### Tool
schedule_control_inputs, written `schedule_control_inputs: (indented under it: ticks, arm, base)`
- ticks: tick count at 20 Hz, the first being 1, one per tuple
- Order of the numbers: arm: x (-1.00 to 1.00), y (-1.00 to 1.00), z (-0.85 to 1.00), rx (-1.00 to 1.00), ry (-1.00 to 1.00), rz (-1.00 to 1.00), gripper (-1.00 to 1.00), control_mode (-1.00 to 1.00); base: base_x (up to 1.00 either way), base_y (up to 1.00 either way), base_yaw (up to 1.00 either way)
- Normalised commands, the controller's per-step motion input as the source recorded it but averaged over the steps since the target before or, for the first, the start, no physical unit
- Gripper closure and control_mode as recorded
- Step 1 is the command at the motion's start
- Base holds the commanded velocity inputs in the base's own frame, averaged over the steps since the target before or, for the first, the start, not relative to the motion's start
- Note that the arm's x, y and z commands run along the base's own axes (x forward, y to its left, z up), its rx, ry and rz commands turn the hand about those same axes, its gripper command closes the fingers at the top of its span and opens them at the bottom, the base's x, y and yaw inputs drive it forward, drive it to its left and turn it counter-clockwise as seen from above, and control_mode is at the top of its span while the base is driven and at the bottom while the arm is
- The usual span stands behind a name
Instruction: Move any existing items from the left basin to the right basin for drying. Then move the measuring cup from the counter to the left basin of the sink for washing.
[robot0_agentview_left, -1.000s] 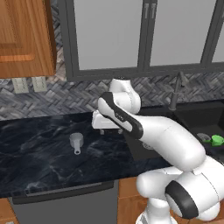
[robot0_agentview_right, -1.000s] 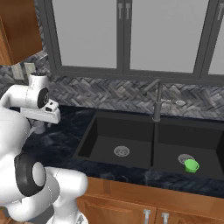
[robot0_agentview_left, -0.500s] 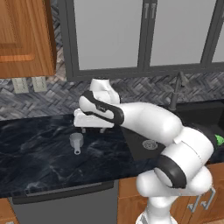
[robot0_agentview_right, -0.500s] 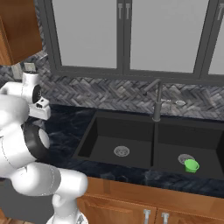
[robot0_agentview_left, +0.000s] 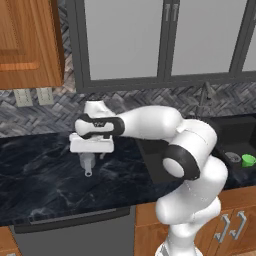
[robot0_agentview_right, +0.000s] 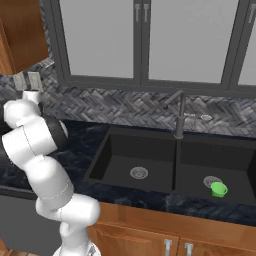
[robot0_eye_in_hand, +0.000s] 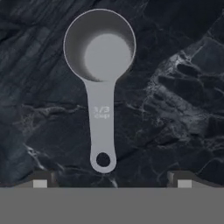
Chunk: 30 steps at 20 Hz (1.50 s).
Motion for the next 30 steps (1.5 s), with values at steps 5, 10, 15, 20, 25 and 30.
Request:
schedule_control_inputs:
  ticks: [5, 10, 15, 20, 25, 30]
  arm:
    - [0.11, 0.11, -0.54, -0.07, 0.05, 0.0, -1.0, -1.0]
    - [0.01, 0.12, -0.53, -0.05, 0.03, 0.0, -1.0, -1.0]
    - [0.0, 0.06, -0.22, 0.0, 0.0, 0.0, -1.0, -1.0]
    - [0.03, 0.0, -0.24, 0.0, 0.0, 0.0, -1.0, -1.0]
    - [0.12, 0.0, -0.28, 0.0, 0.0, 0.0, -1.0, -1.0]
    - [0.02, 0.0, -0.08, 0.0, 0.0, 0.0, 1.0, -1.0]
  base:
    - [0.0, 0.0, 0.0]
    - [0.0, 0.0, 0.0]
    - [0.0, 0.0, 0.0]
    - [0.0, 0.0, 0.0]
    - [0.0, 0.0, 0.0]
    - [0.0, 0.0, 0.0]
